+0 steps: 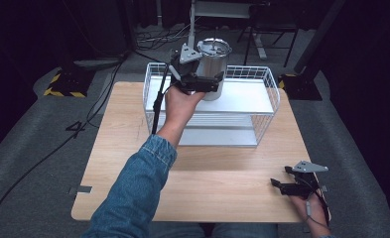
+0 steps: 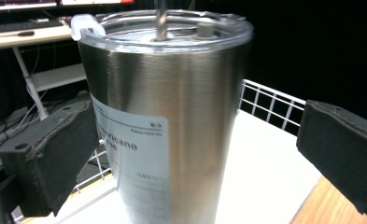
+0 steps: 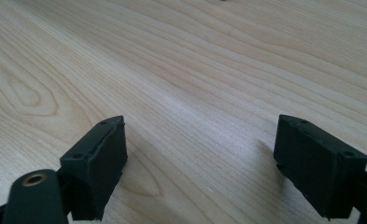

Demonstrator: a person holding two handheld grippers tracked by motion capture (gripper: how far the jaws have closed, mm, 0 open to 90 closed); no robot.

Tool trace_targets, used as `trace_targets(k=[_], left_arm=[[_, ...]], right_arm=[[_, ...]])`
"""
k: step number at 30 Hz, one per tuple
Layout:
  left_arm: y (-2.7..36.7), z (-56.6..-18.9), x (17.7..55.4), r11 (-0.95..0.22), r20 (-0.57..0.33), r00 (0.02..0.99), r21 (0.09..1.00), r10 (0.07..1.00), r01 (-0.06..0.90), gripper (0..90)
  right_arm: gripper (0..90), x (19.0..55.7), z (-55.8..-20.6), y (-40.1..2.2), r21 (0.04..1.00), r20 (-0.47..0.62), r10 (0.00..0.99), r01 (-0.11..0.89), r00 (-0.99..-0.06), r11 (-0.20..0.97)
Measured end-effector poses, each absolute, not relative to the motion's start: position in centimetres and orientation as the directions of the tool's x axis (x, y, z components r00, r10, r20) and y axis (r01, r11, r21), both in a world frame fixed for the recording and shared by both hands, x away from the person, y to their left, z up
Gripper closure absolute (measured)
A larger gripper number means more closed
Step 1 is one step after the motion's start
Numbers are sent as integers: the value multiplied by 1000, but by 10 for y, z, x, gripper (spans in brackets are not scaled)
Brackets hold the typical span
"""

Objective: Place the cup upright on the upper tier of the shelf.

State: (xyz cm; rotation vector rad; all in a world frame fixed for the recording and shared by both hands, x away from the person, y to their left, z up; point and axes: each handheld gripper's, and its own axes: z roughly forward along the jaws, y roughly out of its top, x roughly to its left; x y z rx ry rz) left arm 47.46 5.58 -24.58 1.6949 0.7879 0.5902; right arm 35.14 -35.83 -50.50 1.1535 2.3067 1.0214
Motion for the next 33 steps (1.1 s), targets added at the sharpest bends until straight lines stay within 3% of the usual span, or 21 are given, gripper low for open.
trace_targets(k=[33], left_arm=[[123, -260, 363, -222, 69, 691, 966, 719, 134, 0]], right_arm=[[160, 352, -505, -357, 738, -2, 803, 541, -596, 404]])
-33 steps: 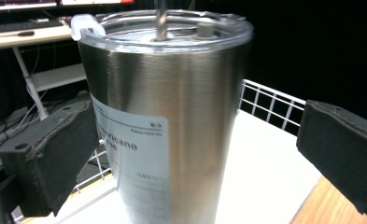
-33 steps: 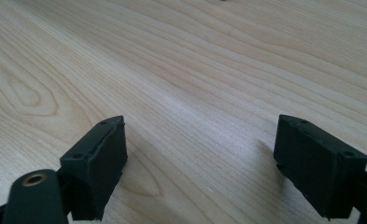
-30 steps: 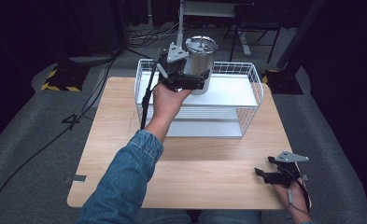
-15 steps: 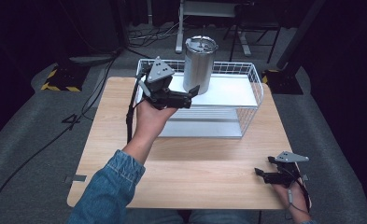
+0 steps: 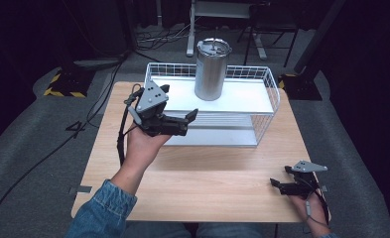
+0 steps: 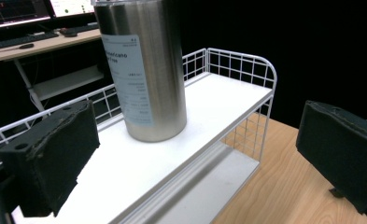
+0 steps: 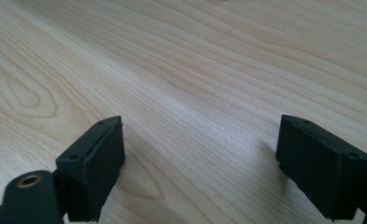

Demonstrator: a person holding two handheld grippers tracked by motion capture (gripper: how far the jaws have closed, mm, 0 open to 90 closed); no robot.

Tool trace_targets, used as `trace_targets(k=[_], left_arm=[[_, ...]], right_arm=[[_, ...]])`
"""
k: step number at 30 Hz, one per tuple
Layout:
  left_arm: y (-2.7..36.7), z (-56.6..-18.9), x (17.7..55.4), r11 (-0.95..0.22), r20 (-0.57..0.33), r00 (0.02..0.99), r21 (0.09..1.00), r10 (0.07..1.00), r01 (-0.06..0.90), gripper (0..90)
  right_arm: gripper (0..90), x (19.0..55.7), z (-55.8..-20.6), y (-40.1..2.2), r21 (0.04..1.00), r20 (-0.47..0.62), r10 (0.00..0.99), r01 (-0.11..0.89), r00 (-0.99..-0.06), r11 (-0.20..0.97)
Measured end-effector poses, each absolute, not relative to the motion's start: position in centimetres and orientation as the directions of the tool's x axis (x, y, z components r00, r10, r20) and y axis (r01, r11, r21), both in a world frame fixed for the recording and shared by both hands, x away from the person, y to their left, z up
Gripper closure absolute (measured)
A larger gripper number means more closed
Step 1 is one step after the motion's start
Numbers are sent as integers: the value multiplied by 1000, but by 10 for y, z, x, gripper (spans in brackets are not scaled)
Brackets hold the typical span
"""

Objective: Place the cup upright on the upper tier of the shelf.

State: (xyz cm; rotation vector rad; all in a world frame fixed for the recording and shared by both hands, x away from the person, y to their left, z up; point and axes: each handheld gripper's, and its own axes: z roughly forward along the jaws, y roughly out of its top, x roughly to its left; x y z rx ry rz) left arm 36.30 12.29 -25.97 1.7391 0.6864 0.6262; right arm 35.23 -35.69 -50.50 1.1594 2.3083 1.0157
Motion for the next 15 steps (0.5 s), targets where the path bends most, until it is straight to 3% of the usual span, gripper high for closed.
trace_targets(k=[6, 15], left_arm=[[137, -278, 352, -243, 85, 682, 960, 727, 138, 0], [164, -310, 345, -203, 11, 693, 960, 720, 195, 1]], right_arm=[[160, 352, -505, -357, 738, -5, 802, 539, -597, 406], [160, 352, -505, -357, 738, -5, 802, 539, -597, 406]])
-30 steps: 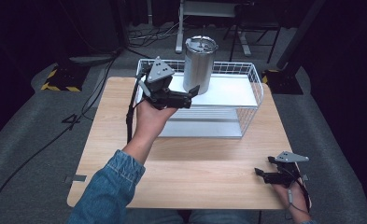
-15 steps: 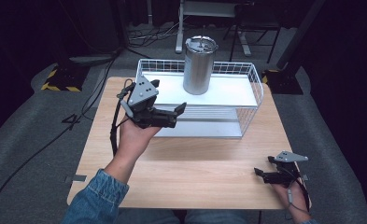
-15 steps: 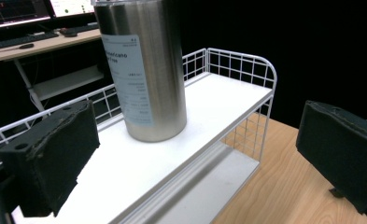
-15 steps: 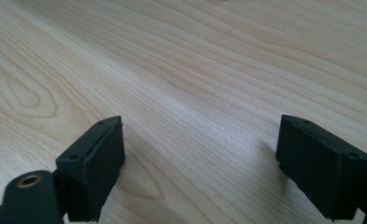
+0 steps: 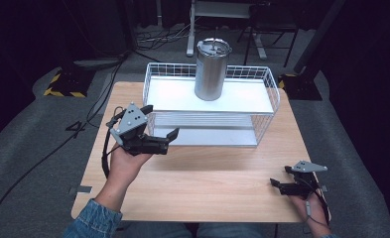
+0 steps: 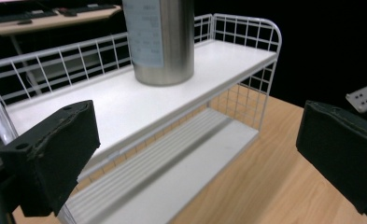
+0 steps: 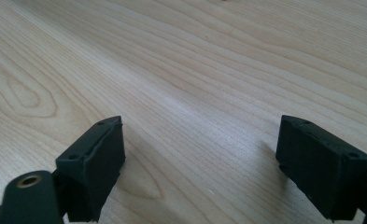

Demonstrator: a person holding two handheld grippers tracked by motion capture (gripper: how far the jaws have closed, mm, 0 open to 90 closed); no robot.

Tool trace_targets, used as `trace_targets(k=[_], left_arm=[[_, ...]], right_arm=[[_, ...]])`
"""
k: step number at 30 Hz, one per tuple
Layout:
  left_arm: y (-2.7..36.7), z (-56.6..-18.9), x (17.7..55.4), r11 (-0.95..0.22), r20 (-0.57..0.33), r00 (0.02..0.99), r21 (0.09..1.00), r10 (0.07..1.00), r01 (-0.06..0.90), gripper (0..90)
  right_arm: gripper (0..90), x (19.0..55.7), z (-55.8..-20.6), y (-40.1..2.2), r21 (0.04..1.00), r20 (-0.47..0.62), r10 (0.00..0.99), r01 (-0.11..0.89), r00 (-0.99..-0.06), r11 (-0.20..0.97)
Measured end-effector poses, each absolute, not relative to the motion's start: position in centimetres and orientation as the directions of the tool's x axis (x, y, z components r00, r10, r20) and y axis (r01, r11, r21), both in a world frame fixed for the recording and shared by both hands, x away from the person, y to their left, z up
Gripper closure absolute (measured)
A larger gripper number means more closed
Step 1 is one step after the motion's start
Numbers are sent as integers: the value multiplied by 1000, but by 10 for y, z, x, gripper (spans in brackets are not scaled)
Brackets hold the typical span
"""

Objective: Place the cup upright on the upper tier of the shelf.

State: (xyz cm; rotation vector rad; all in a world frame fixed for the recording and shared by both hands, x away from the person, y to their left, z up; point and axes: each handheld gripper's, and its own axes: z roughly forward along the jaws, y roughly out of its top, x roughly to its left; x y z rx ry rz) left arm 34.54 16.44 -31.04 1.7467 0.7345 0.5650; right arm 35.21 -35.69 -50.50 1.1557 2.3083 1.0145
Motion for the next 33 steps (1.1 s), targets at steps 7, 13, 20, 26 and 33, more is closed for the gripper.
trace_targets(k=[7, 13, 20, 26, 33], left_arm=[[181, -337, 338, -224, 7, 690, 948, 723, 225, 1], [192, -362, 332, -243, -1, 690, 936, 724, 256, 9], [201, -389, 325, -264, 5, 664, 920, 747, 289, 9], [204, -408, 320, -283, 6, 649, 903, 761, 324, 9], [207, -436, 317, -272, -36, 627, 880, 778, 389, 10]], right_arm=[[160, 352, -505, -357, 738, -5, 802, 539, -597, 406], [159, 352, -505, -357, 738, -4, 802, 539, -597, 405], [159, 352, -505, -357, 738, -4, 802, 539, -597, 405], [158, 352, -505, -357, 738, -2, 803, 541, -596, 404], [158, 352, -505, -357, 738, -2, 803, 541, -596, 404]])
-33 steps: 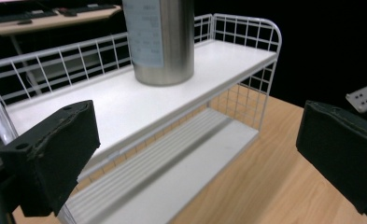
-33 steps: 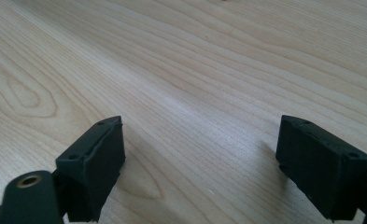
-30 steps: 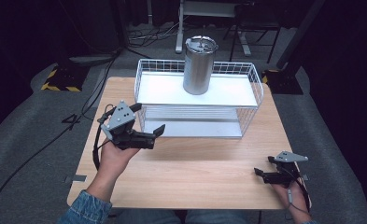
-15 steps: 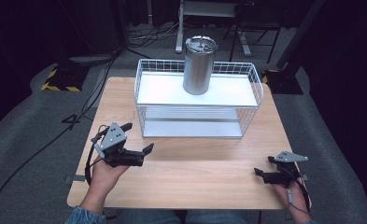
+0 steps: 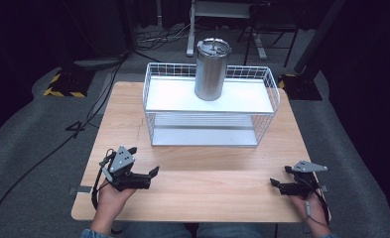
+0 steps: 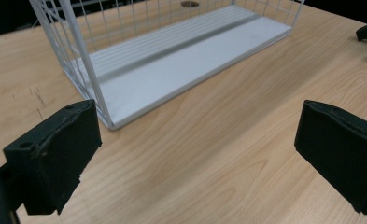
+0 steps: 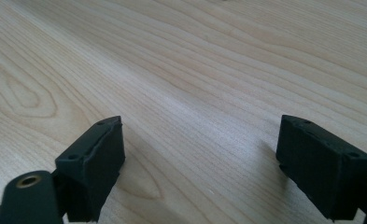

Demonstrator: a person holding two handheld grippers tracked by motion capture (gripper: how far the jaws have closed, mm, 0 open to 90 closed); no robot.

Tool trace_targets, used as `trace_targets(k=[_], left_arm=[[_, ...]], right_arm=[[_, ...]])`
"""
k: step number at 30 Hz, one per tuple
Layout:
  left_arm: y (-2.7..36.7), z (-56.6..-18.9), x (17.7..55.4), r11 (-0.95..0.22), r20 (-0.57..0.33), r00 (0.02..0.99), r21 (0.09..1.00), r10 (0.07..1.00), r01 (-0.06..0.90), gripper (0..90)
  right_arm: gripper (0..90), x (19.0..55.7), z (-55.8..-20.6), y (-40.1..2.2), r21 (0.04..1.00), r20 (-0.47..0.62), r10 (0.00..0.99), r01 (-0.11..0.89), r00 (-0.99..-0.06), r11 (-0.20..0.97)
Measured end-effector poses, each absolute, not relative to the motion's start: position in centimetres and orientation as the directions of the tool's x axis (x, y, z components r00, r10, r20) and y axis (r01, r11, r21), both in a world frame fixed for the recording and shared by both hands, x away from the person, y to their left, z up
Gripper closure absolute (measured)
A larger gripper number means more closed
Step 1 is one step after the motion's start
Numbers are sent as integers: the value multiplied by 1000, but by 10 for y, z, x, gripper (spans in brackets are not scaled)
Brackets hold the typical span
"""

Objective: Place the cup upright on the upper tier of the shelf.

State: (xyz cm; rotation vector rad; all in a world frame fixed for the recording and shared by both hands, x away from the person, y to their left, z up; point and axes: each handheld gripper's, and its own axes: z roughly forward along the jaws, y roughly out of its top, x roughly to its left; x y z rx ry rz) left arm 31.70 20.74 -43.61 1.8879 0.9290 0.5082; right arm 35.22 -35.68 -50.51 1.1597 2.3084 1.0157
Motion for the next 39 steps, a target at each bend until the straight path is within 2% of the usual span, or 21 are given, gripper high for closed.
trace_targets(k=[11, 29, 34, 39], left_arm=[[212, -460, 316, -273, -55, 590, 849, 805, 452, 18], [215, -491, 325, -376, -36, 572, 720, 820, 584, 21], [213, -501, 329, -422, -35, 581, 652, 813, 630, 26], [213, -506, 330, -440, -17, 599, 662, 800, 607, 1]], right_arm=[[158, 352, -505, -357, 738, -2, 803, 541, -596, 404], [158, 352, -505, -357, 738, -2, 803, 541, -596, 404], [158, 352, -505, -357, 738, -2, 803, 541, -596, 404], [158, 352, -505, -357, 738, -3, 803, 541, -596, 404]])
